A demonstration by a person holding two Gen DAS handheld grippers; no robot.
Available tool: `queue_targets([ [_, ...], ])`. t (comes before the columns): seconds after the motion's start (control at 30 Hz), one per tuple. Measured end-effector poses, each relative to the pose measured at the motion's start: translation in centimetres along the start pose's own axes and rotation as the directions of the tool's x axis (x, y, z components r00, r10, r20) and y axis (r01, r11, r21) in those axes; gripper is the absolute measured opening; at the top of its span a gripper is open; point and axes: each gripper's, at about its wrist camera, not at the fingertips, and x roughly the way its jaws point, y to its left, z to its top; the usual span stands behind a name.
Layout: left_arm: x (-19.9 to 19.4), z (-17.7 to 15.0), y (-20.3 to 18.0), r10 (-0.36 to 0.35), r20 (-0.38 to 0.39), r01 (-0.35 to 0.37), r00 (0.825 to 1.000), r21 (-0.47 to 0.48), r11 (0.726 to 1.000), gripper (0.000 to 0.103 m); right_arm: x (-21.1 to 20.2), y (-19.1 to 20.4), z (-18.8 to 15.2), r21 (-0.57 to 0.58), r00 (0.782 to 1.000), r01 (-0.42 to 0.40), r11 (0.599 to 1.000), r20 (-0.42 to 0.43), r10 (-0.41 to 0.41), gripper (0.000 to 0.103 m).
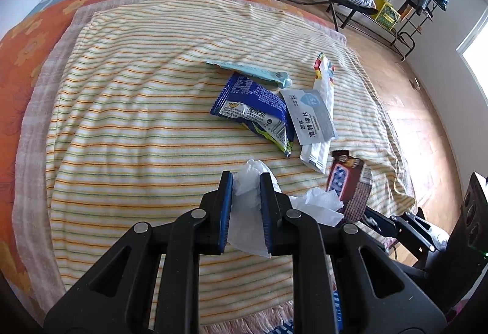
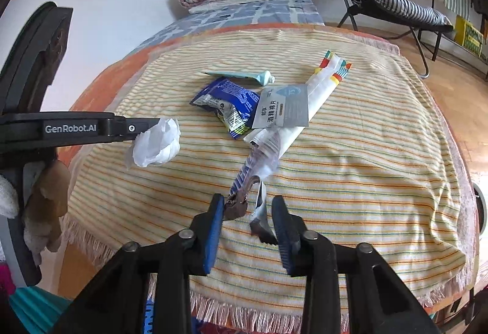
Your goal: Collect trash
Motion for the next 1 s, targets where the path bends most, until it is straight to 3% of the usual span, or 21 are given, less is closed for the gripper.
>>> queue_targets([
  [0.17, -0.5, -0.3, 0.0, 0.002, 0.008, -0.002, 1.0, 0.0, 1.0, 0.016, 0.9, -0.7, 0.0, 0.03, 0.999, -0.021, 0.999, -0.025, 0.021, 0.029],
  [0.2, -0.6, -0.3, 0.1, 0.003, 0.01, -0.003, 1.0, 0.001, 1.0, 0.016, 1.1, -1.1, 0.1, 0.054, 0.999, -0.036, 0.998, -0.03, 0.038, 0.034],
  [0.27, -0.7, -0.3, 0.1, 0.008, 0.015, -0.008, 1.0, 0.003, 1.0, 0.016, 1.4, -1.7, 0.3, 0.109, 0.998, -0.049, 0.993, -0.036, 0.053, 0.055],
  [0.43, -0.8, -0.4, 0.1, 0.01, 0.014, -0.01, 1.0, -0.001, 1.0, 0.016, 2.6, -2.3, 1.0, 0.166, 0.996, -0.068, 0.984, -0.038, 0.075, 0.056],
  [0.5, -0.8, -0.4, 0.2, 0.01, 0.014, -0.01, 1.0, 0.0, 1.0, 0.016, 3.2, -2.2, 1.3, 0.161, 0.997, -0.05, 0.986, -0.046, 0.058, 0.048],
  [0.57, -0.8, -0.4, 0.2, 0.01, 0.014, -0.01, 1.0, 0.0, 1.0, 0.016, 3.6, -2.1, 1.5, 0.155, 0.997, -0.044, 0.987, -0.048, 0.052, 0.029],
  [0.77, -0.9, -0.3, 0.2, 0.01, 0.016, -0.01, 1.0, 0.001, 1.0, 0.016, 3.1, -1.6, 1.6, 0.124, 0.998, -0.055, 0.991, -0.022, 0.059, 0.006],
  [1.0, -1.4, -0.5, 0.1, 0.008, 0.024, -0.008, 1.0, 0.009, 1.0, 0.016, 1.7, -1.4, 1.3, 0.094, 0.999, -0.054, 0.994, 0.008, 0.053, 0.006],
])
